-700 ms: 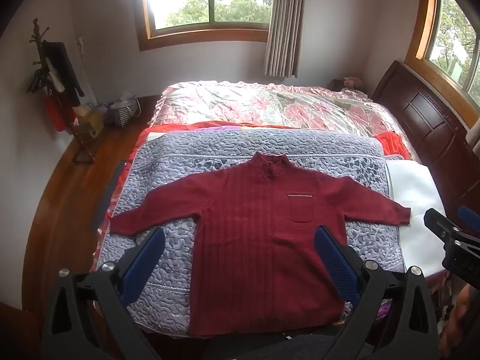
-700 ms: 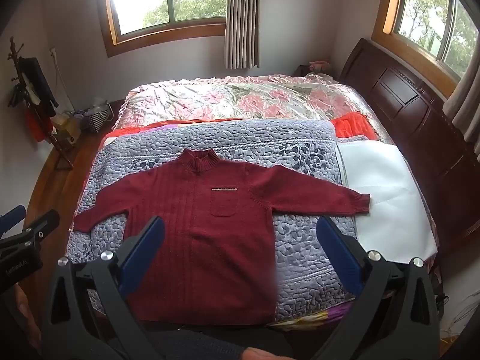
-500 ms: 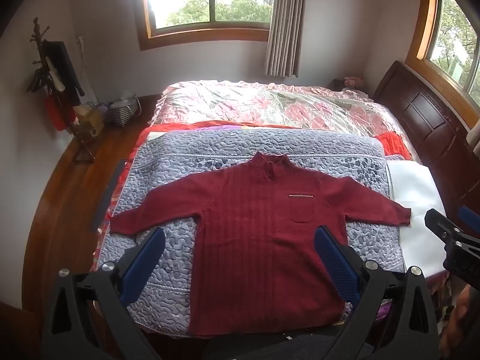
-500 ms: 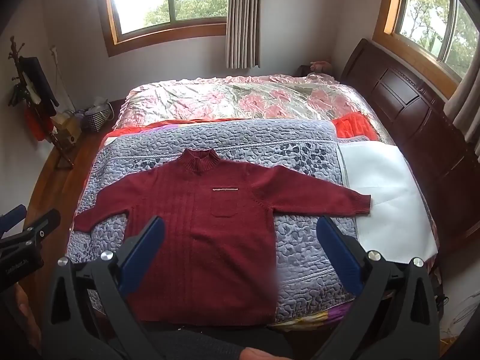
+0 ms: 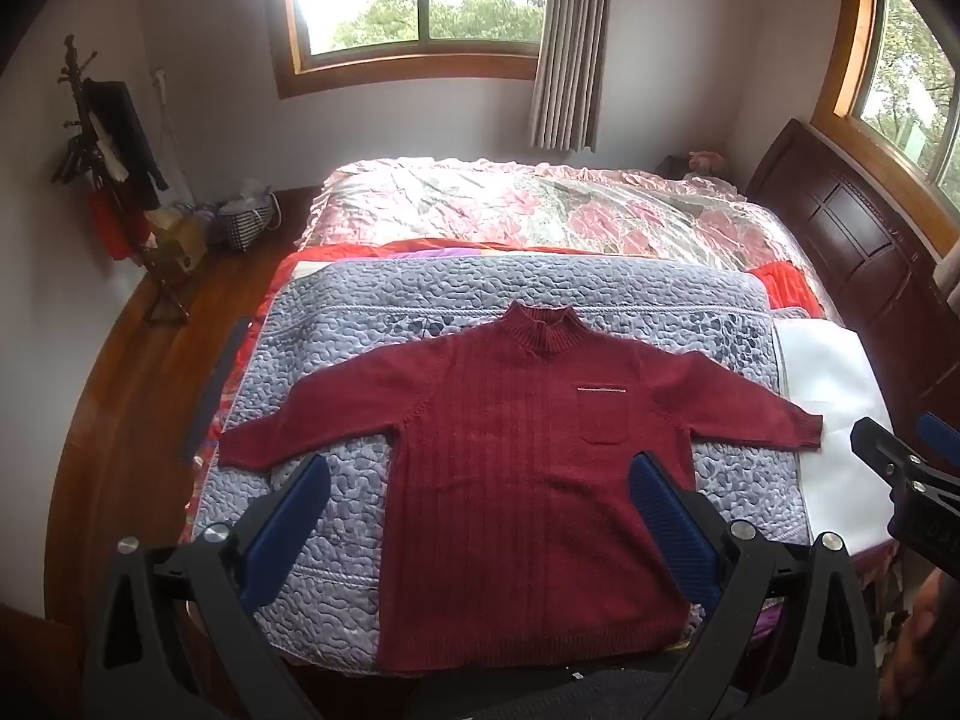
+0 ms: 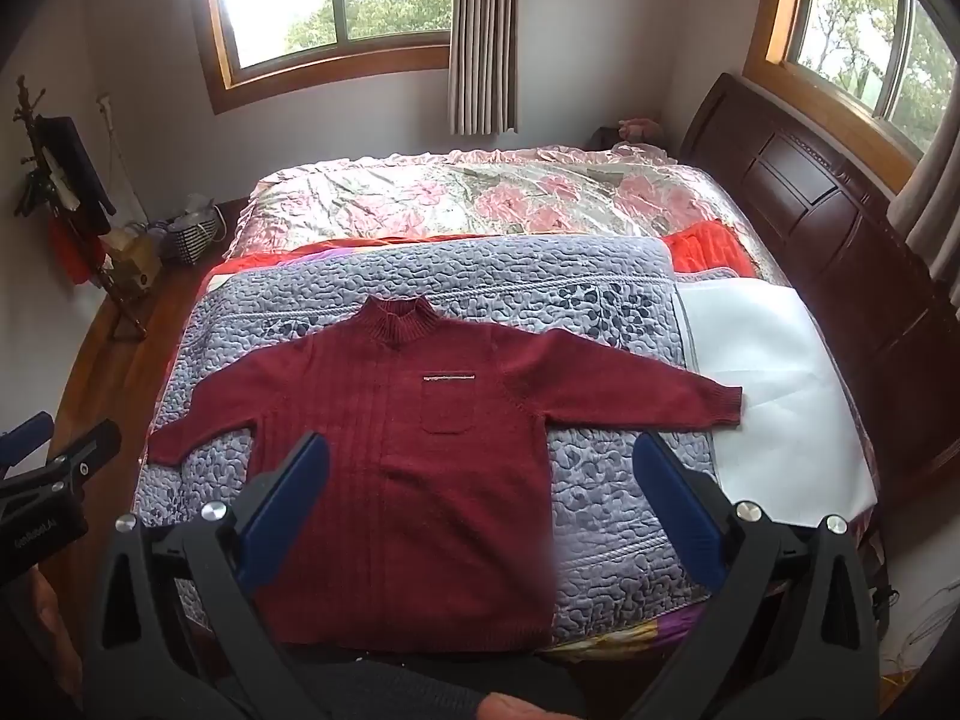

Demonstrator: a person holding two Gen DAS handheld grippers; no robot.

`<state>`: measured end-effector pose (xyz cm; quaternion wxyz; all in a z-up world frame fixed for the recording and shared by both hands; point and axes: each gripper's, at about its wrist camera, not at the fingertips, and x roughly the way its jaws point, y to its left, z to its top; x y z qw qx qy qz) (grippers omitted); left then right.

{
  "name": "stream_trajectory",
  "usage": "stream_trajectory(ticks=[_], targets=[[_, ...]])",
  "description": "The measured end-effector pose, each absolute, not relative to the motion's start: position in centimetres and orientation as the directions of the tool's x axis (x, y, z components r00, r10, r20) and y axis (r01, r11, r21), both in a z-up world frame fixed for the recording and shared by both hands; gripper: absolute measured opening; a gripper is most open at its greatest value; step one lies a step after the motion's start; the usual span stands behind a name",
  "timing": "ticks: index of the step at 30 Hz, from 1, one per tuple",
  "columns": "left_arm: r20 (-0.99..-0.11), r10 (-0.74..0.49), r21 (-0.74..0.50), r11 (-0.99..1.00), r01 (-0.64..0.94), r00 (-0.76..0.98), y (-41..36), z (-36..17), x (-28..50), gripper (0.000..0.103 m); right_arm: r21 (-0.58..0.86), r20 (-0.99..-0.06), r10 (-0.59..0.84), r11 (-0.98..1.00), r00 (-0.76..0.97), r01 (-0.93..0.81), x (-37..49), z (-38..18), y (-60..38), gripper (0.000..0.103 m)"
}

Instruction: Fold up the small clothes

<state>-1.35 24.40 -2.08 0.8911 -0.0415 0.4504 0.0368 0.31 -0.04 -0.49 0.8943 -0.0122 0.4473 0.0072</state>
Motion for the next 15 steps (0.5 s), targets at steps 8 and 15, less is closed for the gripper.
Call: stream_trajectory(ticks=[8,15], targets=[[-0.805,0.030,-0.038,0.994,-0.103,0.592,24.46,-2.15,-1.08,0.099,-0.013,-0.801,0.001,1.000,0.598,-0.020,0.24,-0.66,-0.09,0.100],[-0.806,0.029,-0.037,0.994,-0.099,0.591,24.34,-2.22,-1.09,0.099,-0.013,-0.801,0.002,1.000,0.598,-0.021,0.37,-0.64,-0.16,0.100]])
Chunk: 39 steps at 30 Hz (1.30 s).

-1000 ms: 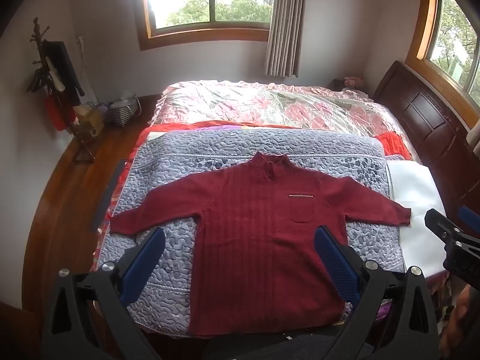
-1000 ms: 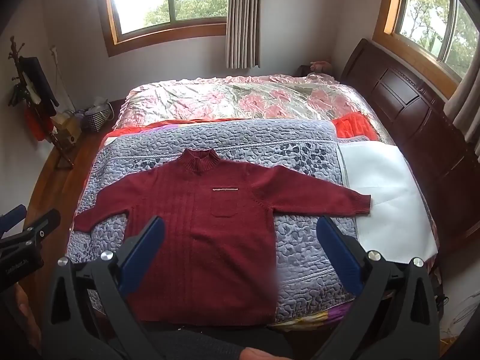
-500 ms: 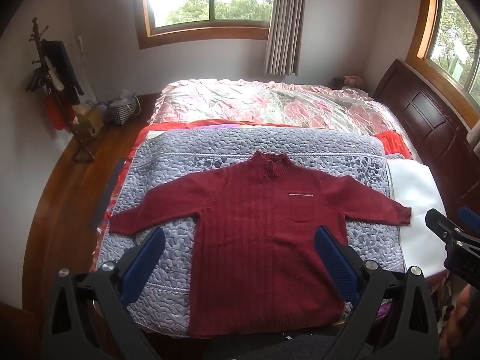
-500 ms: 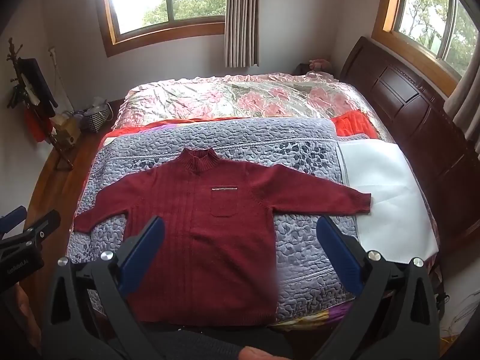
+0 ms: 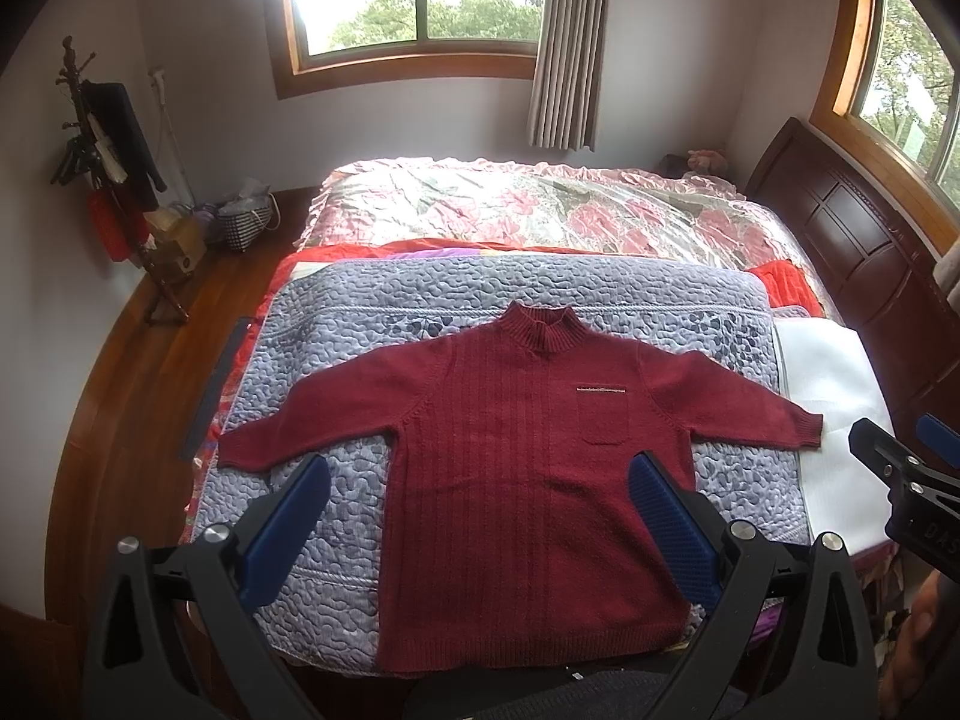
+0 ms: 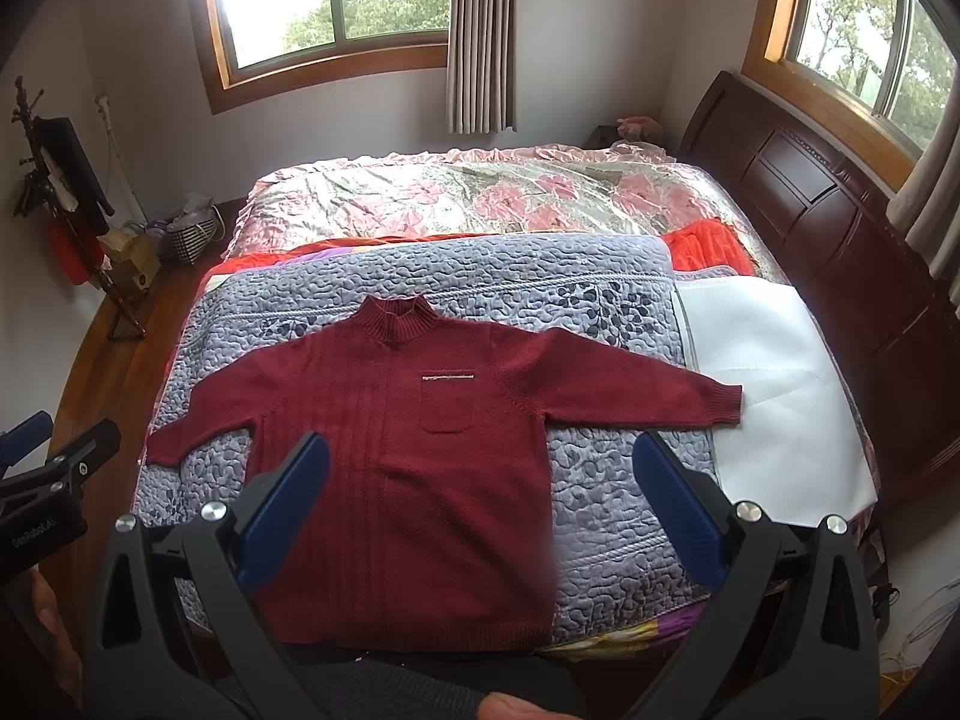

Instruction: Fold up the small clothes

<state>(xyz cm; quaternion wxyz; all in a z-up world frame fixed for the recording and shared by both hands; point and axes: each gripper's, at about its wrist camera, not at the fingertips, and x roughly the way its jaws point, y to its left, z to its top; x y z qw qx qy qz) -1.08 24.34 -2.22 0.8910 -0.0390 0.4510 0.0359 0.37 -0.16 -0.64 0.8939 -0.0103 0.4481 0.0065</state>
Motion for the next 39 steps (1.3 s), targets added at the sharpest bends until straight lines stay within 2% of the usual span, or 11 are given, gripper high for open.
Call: stream_trajectory(ticks=[39], targets=[[-0.808,0.017,-0.044,0.995,-0.090,0.589,24.33,-2.04,-0.41,0.099,-0.012,-0.805,0.001,1.000,0.593,-0.018,0.85,-0.47,0.16,0.100]])
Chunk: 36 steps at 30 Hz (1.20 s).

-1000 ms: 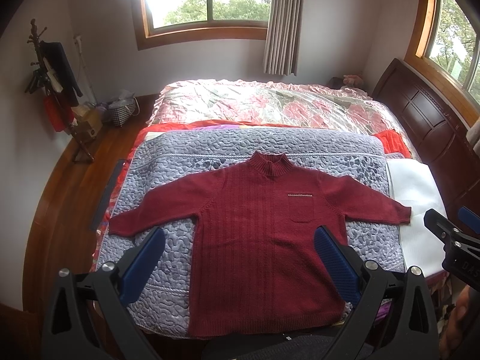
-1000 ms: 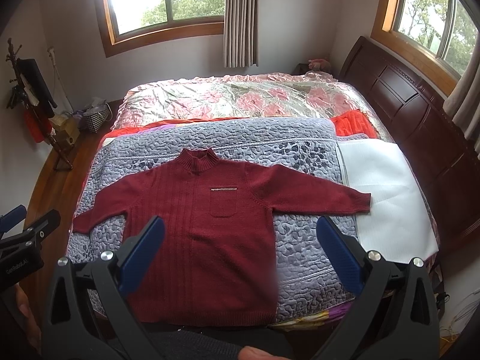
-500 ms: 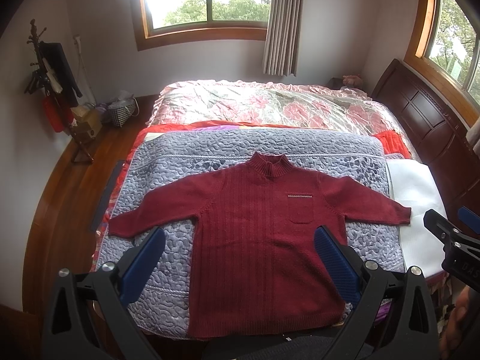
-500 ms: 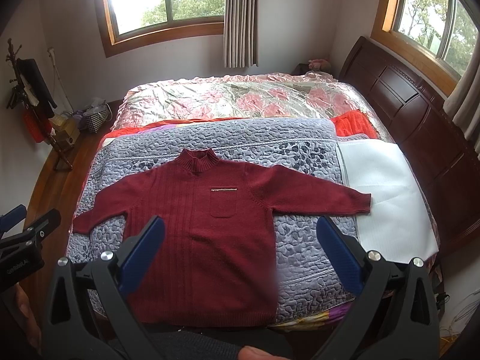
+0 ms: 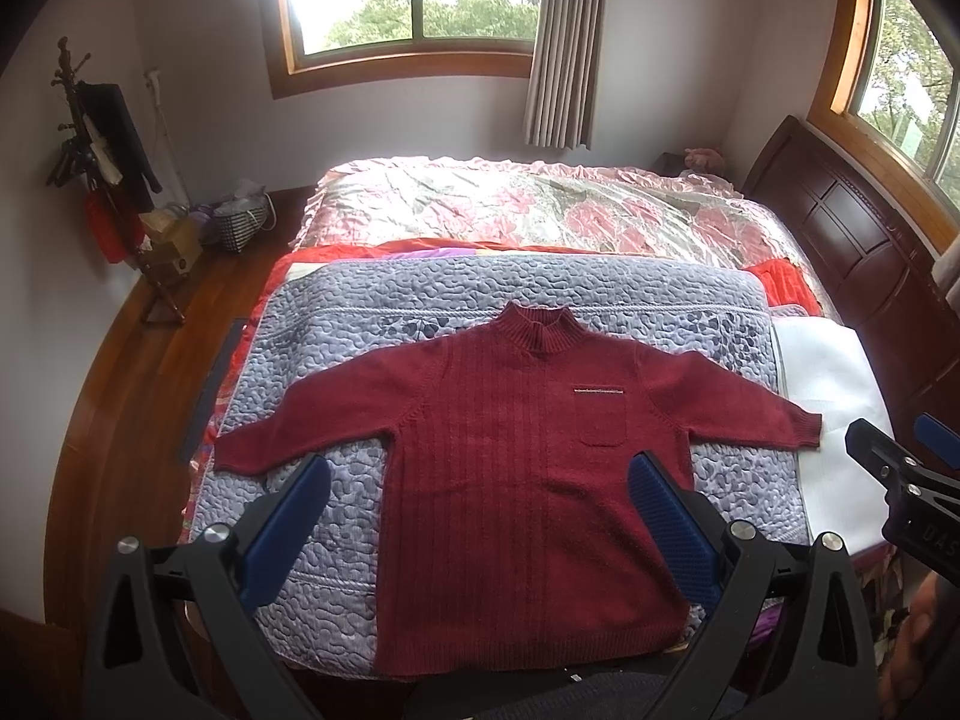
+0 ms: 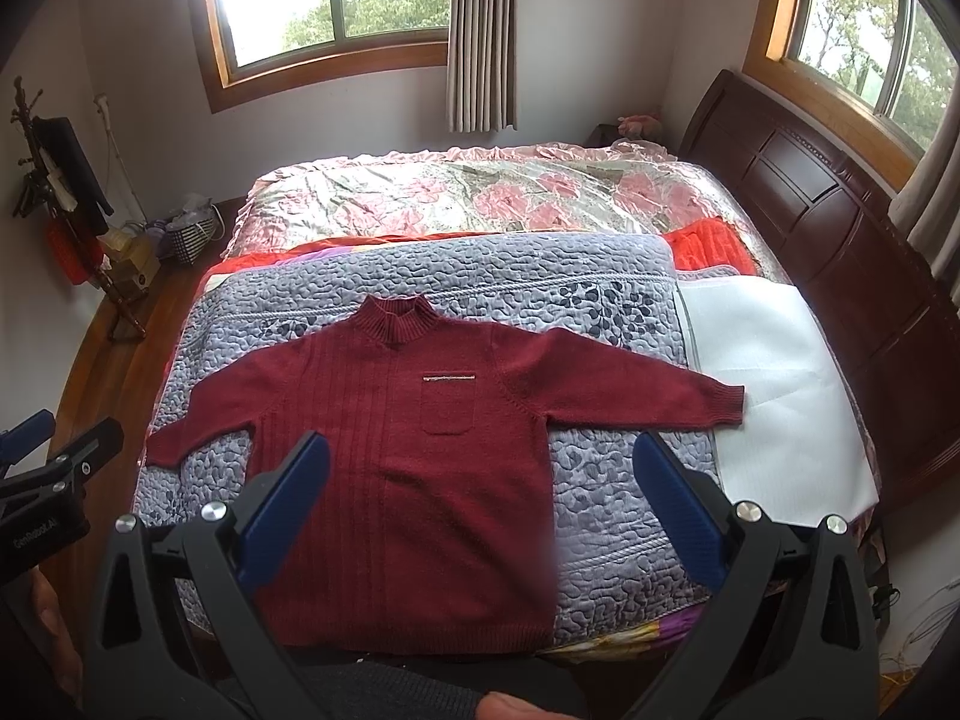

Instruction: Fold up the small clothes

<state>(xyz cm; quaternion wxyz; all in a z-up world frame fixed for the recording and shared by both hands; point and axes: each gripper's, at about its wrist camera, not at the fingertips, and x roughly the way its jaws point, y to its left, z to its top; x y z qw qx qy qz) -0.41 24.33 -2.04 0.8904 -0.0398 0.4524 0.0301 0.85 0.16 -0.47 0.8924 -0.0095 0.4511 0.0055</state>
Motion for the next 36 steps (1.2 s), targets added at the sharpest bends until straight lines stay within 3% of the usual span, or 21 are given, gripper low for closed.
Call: stream_trajectory(ticks=[23,28,30,33,36], targets=[[-0.804,0.026,-0.038,0.995,-0.095,0.594,24.6,-3.0,0.6,0.099,0.001,-0.817,0.015,1.000,0.577,-0.024,2.2,-1.3,0.0,0.100],[-0.780,-0.135,-0.206,0.978,-0.046,0.611,24.9,-5.8,2.5,0.099,0.164,-0.753,0.155,0.985,0.640,-0.046,3.9,-2.8,-4.2,0.100],[-0.783,-0.145,-0.195,0.981,-0.018,0.605,24.1,-7.1,3.9,0.099,0.209,-0.762,0.150,0.978,0.630,0.019,5.1,-4.5,-7.4,0.100],[-0.787,-0.089,-0.084,0.996,0.036,0.611,21.6,-8.5,5.8,0.099,0.273,-0.775,0.144,0.954,0.616,0.121,6.5,-7.4,-12.8,0.099],[-0.813,-0.153,-0.133,0.988,0.076,0.562,19.7,-9.7,8.0,0.099,0.374,-0.781,0.170,0.898,0.601,0.232,7.5,-10.9,-18.9,0.092]])
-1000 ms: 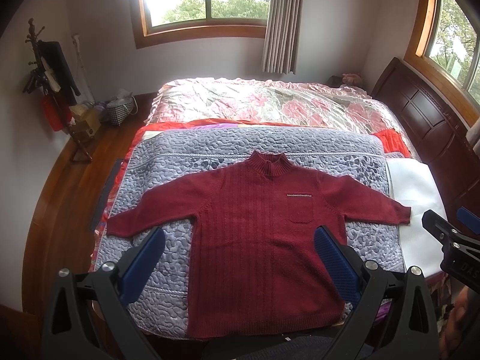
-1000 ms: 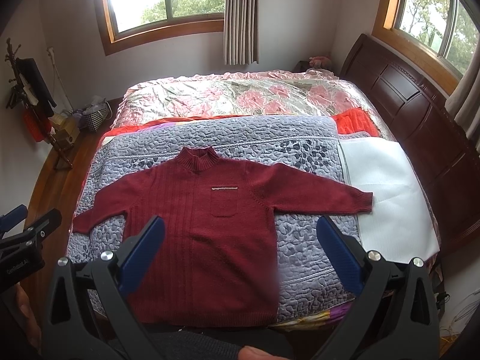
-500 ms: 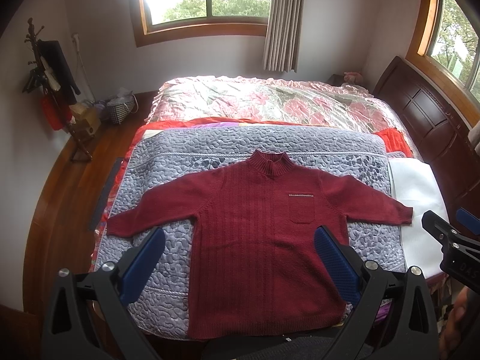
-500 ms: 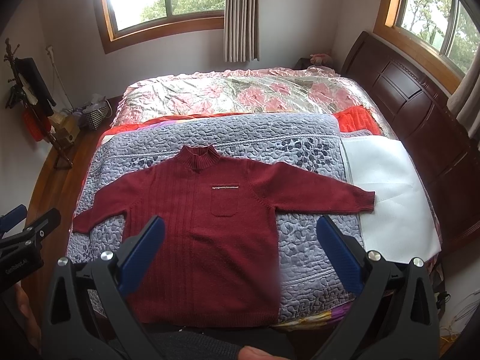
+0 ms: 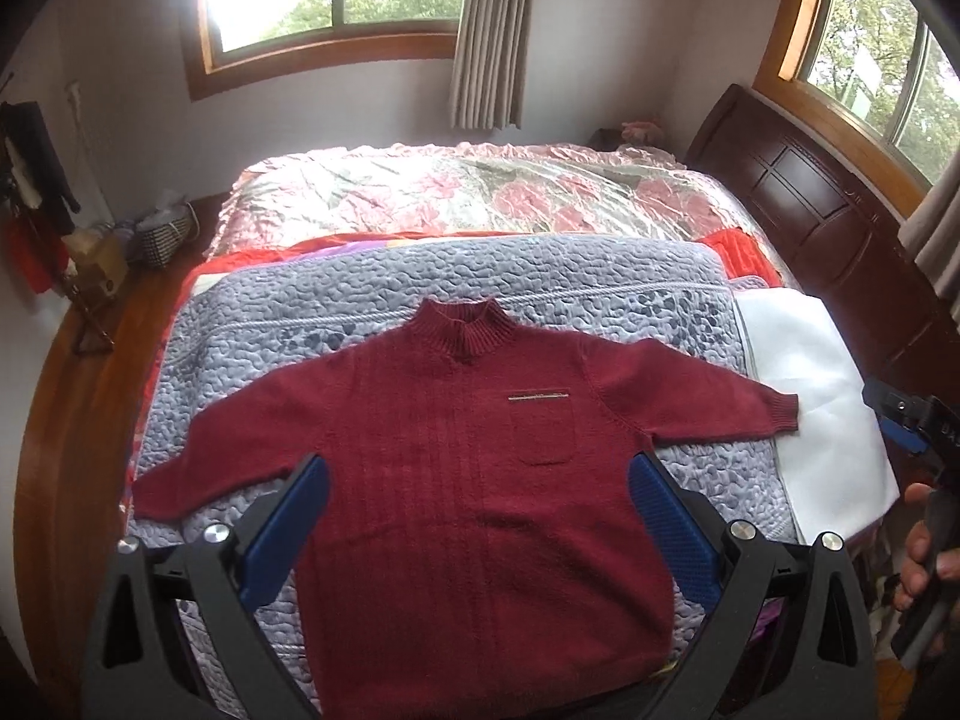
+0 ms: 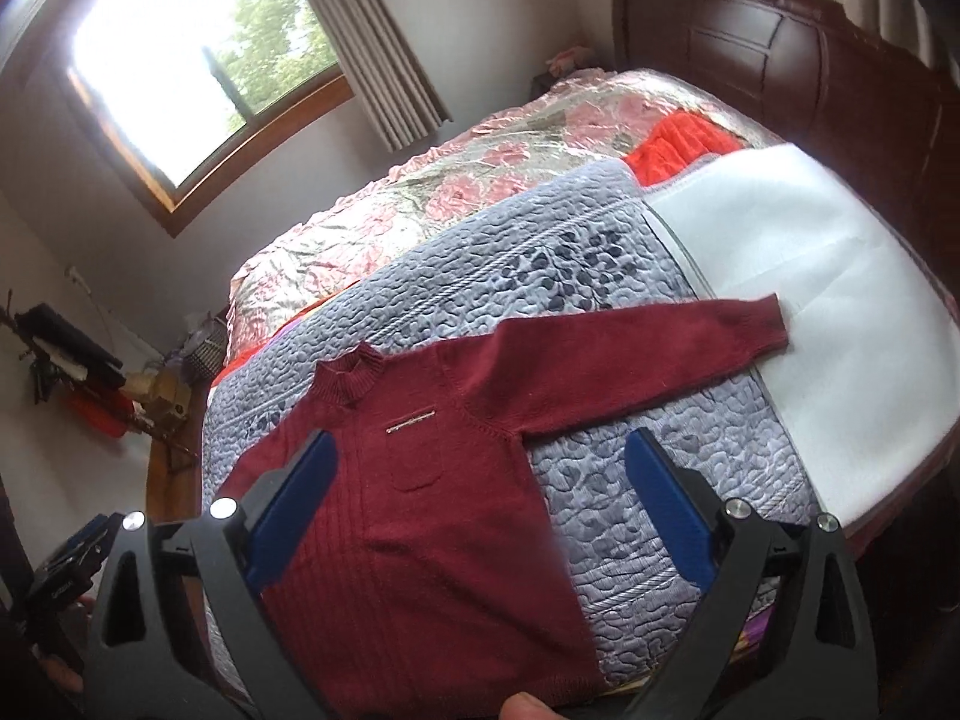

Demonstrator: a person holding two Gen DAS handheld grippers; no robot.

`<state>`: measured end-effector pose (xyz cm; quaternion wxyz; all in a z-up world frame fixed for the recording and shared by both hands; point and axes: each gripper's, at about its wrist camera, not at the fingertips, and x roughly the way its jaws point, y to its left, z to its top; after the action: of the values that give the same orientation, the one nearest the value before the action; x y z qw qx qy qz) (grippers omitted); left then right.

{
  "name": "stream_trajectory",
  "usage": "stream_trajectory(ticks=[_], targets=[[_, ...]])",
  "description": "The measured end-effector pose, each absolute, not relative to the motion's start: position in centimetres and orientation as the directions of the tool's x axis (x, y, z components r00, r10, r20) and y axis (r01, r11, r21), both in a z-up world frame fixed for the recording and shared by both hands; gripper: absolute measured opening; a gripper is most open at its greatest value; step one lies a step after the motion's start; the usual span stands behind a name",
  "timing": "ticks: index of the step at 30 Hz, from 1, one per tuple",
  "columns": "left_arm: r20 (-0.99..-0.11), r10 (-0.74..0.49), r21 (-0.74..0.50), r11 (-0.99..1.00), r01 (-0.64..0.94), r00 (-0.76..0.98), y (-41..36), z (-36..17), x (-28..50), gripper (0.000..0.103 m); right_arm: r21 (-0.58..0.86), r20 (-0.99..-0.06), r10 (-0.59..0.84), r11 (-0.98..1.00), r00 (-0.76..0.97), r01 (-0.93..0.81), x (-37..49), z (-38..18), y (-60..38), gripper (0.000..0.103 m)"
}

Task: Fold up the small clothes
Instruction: 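Grasp the cuff of the sweater sleeve with the right tool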

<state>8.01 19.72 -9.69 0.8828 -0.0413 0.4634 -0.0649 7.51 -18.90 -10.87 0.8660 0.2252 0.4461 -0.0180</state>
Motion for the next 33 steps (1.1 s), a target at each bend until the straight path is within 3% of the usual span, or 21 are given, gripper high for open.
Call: stream_trajectory(ticks=[2,7,11,14,24,30,33], targets=[[-0.803,-0.208,-0.170,0.978,0.120,0.559,18.2,-10.2,9.2,0.099,0.445,-0.778,0.194,0.842,0.597,0.306,7.9,-13.5,-23.0,0.072],[-0.839,-0.245,-0.180,0.968,0.176,0.486,13.8,-13.0,12.9,0.099,0.599,-0.765,0.261,0.625,0.589,0.501,8.5,-22.1,-32.9,0.067],[-0.871,-0.285,-0.216,0.954,0.210,0.401,10.7,-16.3,15.7,0.099,0.688,-0.719,0.287,0.429,0.634,0.586,8.7,-29.8,-39.8,0.051],[-0.892,-0.276,-0.207,0.954,0.218,0.359,8.8,-18.4,17.2,0.099,0.684,-0.722,0.240,0.389,0.649,0.617,9.9,-33.7,-43.0,0.040],[-0.923,-0.305,-0.262,0.945,0.198,0.235,5.6,-22.4,20.3,0.099,0.725,-0.686,0.211,0.126,0.696,0.677,14.1,-43.9,-50.3,0.038],[-0.935,-0.299,-0.263,0.946,0.191,0.193,5.5,-24.1,20.9,0.099,0.716,-0.693,0.186,0.069,0.696,0.695,14.4,-45.9,-51.4,0.039],[-0.938,-0.295,-0.263,0.948,0.179,0.181,5.9,-24.7,21.0,0.099,0.727,-0.683,0.179,0.077,0.708,0.682,14.8,-45.9,-51.3,0.046]])
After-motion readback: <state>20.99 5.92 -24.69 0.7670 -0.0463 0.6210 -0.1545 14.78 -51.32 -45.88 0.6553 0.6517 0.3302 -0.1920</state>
